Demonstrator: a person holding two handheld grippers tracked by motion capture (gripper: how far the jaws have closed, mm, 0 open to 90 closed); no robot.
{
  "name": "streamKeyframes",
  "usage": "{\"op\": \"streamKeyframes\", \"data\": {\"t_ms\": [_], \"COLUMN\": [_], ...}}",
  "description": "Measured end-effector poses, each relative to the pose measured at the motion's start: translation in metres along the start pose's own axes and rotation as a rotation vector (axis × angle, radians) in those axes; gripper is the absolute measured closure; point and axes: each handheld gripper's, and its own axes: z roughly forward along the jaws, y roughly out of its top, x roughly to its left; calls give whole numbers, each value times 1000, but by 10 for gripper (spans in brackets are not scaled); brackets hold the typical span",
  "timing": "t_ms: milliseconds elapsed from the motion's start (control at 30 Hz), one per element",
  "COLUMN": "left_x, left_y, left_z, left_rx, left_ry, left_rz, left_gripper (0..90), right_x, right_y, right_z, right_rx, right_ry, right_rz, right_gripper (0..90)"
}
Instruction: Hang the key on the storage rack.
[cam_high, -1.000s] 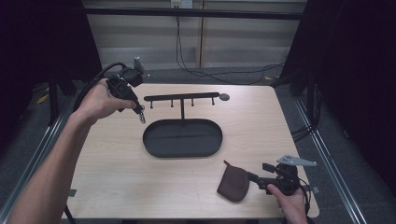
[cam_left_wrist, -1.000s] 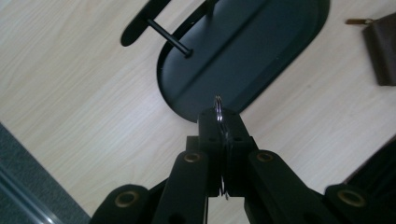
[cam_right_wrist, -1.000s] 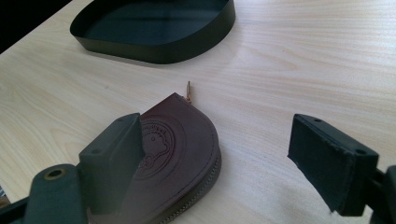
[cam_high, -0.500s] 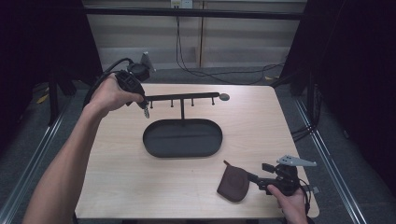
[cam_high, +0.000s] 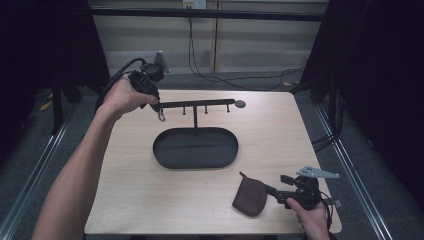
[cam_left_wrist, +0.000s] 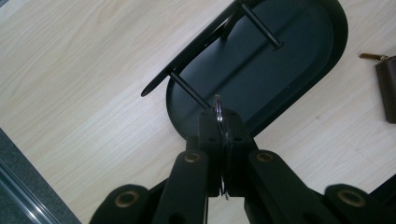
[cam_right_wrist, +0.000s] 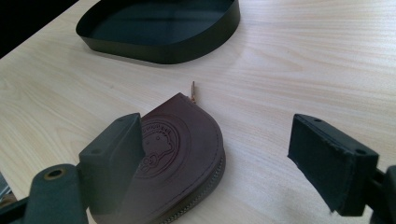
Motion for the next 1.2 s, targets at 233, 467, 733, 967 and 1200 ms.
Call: {"op": "streamKeyframes", "data": {"t_ms": [233,467,733,967,1200], "left_x": [4,9,15,22,25], "left_y": [4,7,4,-5,-12], "left_z": [4,7,10,14,10], "left_rx": [-14,-31,-28,-32,-32], "left_ry": [4,38,49,37,34], "left_rz": [-27,-60,-91,-116,-113], "left_gripper": [890,889,889,876,848], "right_x": [0,0,0,1,0], "right_y": [0,0,0,0,0], "right_z": [0,0,0,1,1], "right_rx": [-1,-1,6,9,10], "right_ry": [3,5,9,13,11], "right_rz": [1,-1,-1,-6,-2], "right_gripper": [178,178,178,178,177]}}
